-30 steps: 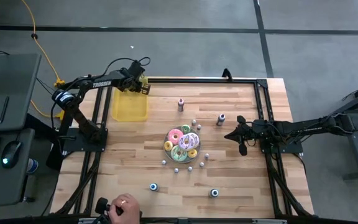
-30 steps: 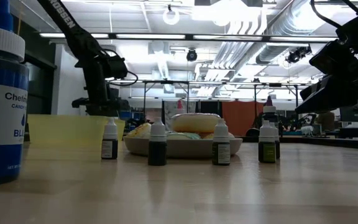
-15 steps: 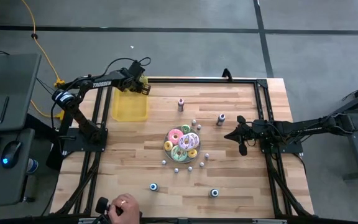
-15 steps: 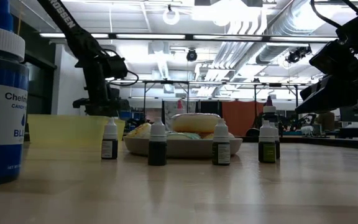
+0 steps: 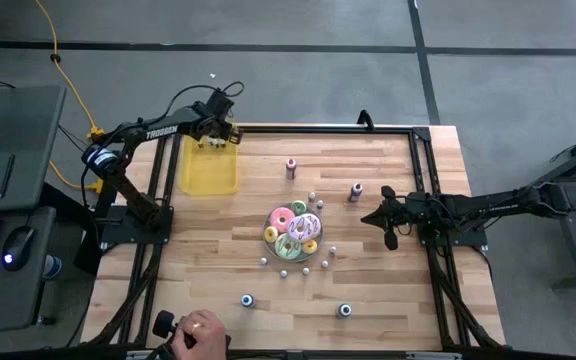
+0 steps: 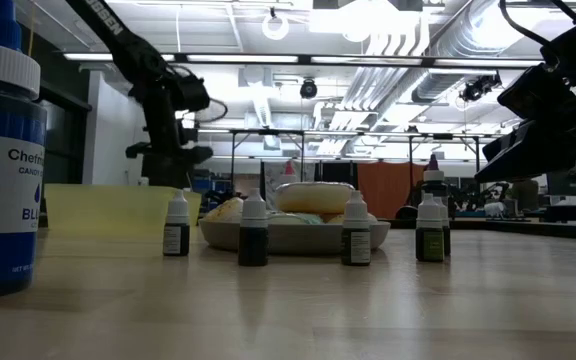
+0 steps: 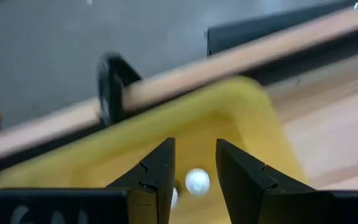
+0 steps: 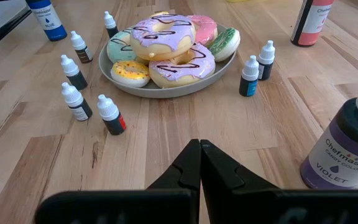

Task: Pick & Place food coloring
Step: Put the large red food coloring bottle into the yellow bin

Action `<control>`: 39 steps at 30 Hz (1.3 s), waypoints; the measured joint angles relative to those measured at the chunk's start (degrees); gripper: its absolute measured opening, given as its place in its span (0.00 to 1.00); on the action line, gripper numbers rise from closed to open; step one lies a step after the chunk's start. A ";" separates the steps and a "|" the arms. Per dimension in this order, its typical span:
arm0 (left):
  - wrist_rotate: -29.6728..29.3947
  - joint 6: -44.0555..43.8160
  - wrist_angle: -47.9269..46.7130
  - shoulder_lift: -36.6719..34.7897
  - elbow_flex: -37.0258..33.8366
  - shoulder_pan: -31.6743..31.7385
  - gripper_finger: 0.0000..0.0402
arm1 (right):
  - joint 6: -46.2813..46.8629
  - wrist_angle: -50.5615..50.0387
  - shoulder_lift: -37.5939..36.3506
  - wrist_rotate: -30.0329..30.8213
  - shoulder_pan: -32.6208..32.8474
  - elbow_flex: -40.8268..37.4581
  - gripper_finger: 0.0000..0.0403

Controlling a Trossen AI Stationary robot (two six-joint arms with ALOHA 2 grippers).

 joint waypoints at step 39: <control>20.01 33.55 -16.29 -3.07 19.55 -25.71 0.60 | 0.00 0.01 0.00 0.00 -0.01 -0.02 0.00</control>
